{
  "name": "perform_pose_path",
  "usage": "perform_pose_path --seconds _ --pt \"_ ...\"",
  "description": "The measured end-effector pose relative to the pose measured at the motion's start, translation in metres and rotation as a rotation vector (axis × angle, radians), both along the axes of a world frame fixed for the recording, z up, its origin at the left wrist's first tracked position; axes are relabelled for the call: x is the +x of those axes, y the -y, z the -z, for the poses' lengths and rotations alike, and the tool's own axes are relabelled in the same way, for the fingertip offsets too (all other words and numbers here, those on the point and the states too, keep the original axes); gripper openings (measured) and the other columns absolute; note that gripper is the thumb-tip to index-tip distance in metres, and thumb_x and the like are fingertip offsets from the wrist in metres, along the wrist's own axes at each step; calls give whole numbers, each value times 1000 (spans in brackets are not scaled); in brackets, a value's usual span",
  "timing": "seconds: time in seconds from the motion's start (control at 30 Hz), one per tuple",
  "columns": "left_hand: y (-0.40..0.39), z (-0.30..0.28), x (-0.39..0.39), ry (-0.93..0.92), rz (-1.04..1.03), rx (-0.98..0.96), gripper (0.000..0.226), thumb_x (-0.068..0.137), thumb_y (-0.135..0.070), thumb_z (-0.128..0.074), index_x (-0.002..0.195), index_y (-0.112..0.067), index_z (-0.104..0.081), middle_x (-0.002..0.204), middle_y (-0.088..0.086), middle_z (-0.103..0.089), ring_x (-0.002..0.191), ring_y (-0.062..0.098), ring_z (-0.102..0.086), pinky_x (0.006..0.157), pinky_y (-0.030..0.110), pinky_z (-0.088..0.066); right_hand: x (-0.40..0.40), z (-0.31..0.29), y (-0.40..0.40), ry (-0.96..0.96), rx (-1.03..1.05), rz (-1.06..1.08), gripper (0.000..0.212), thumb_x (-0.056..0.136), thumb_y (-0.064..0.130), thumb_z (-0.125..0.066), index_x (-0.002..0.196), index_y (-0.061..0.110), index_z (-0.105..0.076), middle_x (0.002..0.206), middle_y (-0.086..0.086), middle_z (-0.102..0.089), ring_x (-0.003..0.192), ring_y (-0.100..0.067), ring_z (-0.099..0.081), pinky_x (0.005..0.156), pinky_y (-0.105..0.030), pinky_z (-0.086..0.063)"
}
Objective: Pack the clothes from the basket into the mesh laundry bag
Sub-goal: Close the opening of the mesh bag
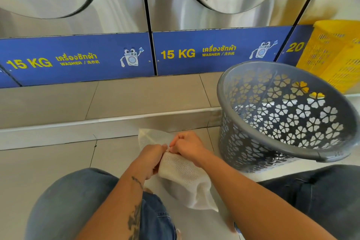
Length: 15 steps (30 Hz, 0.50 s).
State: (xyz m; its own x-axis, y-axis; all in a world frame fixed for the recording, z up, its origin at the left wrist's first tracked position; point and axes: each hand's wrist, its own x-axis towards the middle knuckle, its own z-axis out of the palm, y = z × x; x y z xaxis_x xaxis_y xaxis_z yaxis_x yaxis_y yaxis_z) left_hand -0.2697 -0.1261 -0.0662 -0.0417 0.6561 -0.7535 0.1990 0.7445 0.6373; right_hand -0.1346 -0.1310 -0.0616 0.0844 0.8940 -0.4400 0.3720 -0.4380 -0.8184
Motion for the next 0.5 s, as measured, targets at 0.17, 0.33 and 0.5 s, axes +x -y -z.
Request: perform_pose_path --seconds 0.17,0.33,0.5 --pt "-5 6 -1 -275 88 219 29 97 -35 -49 91 -10 -60 99 15 -65 91 31 -61 87 39 -53 13 7 -14 182 7 -20 13 75 7 -61 73 0 -71 75 -12 -74 67 -17 -65 62 -37 -58" --pt "-5 7 -15 -641 289 409 39 102 -35 -38 106 -8 -66 106 15 -65 91 29 -58 81 36 -46 53 19 -12 235 -163 -8 24 67 2 -61 84 -6 -75 84 -24 -74 64 -28 -63 60 -36 -52" --pt "-11 6 -28 -629 177 445 38 102 -36 -38 97 -9 -65 96 14 -65 88 31 -60 80 40 -50 68 20 -8 224 -211 -1 23 78 0 -63 97 -7 -74 87 -20 -74 62 -21 -61 60 -35 -54"
